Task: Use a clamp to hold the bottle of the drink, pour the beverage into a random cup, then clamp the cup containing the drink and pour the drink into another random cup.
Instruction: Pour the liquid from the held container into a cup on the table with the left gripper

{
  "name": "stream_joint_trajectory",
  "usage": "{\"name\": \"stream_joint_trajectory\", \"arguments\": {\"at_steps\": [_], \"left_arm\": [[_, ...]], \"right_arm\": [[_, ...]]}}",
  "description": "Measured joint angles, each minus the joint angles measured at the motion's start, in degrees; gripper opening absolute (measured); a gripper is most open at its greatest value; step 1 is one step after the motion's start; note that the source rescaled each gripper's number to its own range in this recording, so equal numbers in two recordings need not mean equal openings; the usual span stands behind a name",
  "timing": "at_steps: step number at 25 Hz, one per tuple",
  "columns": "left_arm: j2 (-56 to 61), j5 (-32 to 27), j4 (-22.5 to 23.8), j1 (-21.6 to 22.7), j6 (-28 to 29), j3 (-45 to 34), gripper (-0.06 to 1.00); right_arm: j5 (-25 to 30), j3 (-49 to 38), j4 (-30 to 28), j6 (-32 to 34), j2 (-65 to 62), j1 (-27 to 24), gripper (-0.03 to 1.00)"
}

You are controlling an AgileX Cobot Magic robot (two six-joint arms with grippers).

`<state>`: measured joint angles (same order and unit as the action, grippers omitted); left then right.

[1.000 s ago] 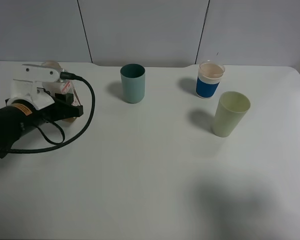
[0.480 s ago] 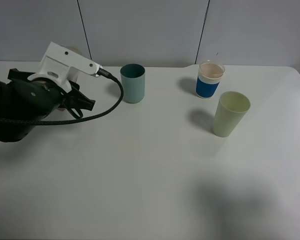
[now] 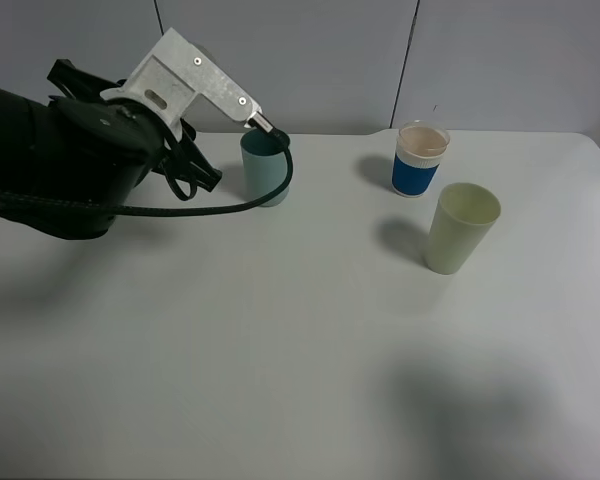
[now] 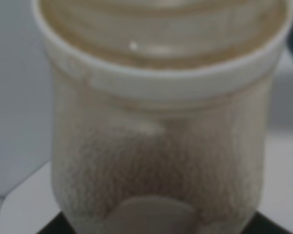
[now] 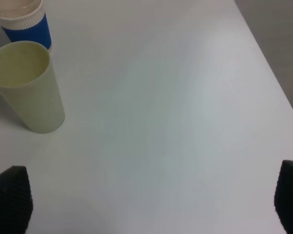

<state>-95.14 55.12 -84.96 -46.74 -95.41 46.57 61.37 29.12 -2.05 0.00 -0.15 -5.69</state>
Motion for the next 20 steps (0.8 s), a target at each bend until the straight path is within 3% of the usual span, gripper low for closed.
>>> {"name": "stream_joint_trajectory", "arguments": {"at_steps": [14,20], "left_arm": [[-4.6,0.8,-3.7,-5.0,-11.1,10.9,0.06],[-9.0,1.7,-7.4,-7.6,-17.9,18.0,0.06]], "right_arm": [[0.0,0.0,0.0,0.0,0.0,0.0,0.99],[0.0,0.0,0.0,0.0,0.0,0.0,0.99]]}}
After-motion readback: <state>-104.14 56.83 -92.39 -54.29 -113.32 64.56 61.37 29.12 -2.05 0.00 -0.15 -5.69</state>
